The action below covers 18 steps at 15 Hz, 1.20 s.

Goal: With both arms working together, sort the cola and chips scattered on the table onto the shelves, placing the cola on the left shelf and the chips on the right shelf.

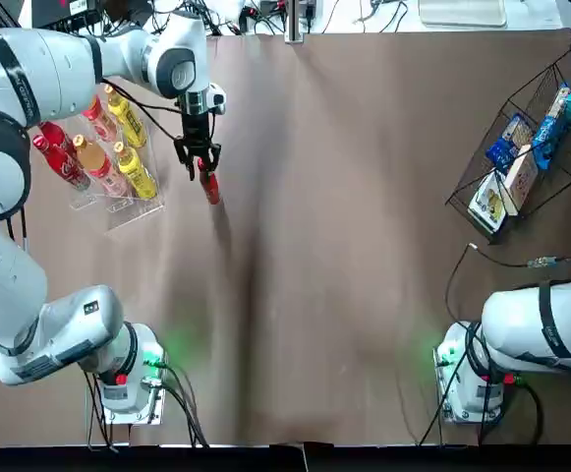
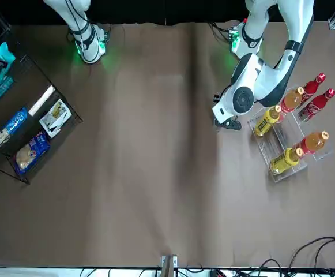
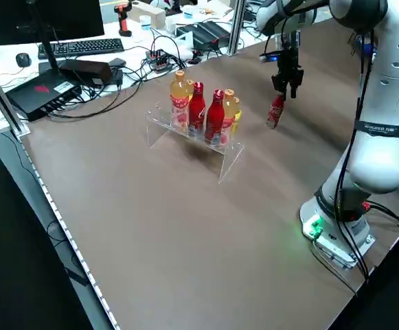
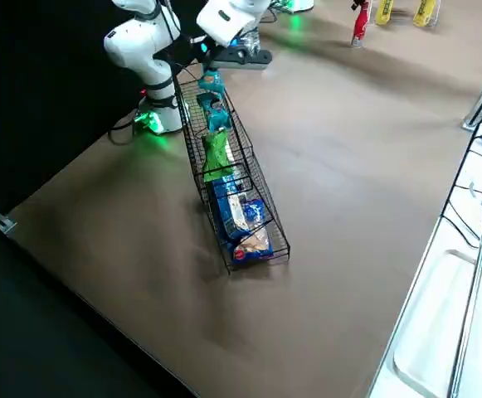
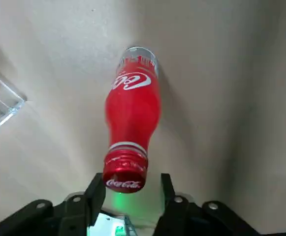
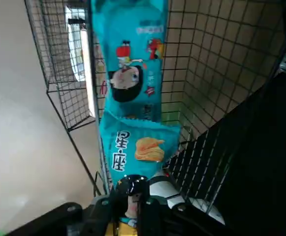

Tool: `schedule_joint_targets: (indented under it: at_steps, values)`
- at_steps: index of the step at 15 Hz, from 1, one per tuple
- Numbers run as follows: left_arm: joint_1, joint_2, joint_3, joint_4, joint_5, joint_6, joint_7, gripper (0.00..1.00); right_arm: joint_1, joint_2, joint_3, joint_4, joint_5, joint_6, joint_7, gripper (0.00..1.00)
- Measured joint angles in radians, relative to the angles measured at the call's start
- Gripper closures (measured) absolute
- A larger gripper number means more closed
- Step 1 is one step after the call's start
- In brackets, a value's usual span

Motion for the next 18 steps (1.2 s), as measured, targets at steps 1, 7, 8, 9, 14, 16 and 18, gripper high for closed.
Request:
schedule_joint_targets:
  at_steps: [1, 7, 8, 9, 14, 16, 18]
  values:
    - [0.0, 0.0, 0.0, 0.0, 0.003, 0.0, -0.001, 0.48, -0.003, 0.0, 0.001, -0.006, 0.0, -0.004, -0.005, 0.84]
    - [0.0, 0.009, 0.002, 0.003, 0.038, 0.001, -0.004, 0.54, 0.009, 0.0, 0.024, -0.063, -0.001, -0.022, -0.013, 0.84]
    - [0.0, 0.011, 0.002, 0.006, 0.04, 0.001, -0.006, 0.54, 0.009, 0.0, 0.024, -0.064, -0.003, -0.022, -0.015, 0.84]
    - [0.0, 0.013, 0.002, 0.009, 0.042, 0.002, -0.007, 0.54, 0.009, 0.0, 0.024, -0.064, -0.005, -0.022, -0.017, 0.84]
    - [0.0, 0.021, 0.002, 0.017, 0.043, 0.004, -0.008, 0.54, 0.009, 0.0, 0.023, -0.064, -0.035, 0.003, -0.018, 0.84]
    - [-0.001, 0.027, 0.002, 0.021, 0.043, 0.005, -0.015, 0.55, 0.008, 0.0, 0.022, -0.063, -0.047, 0.018, -0.018, 0.84]
    - [-0.007, 0.032, 0.002, 0.023, 0.043, 0.005, -0.023, 0.57, 0.008, 0.0, 0.021, -0.061, -0.05, 0.026, -0.018, 0.84]
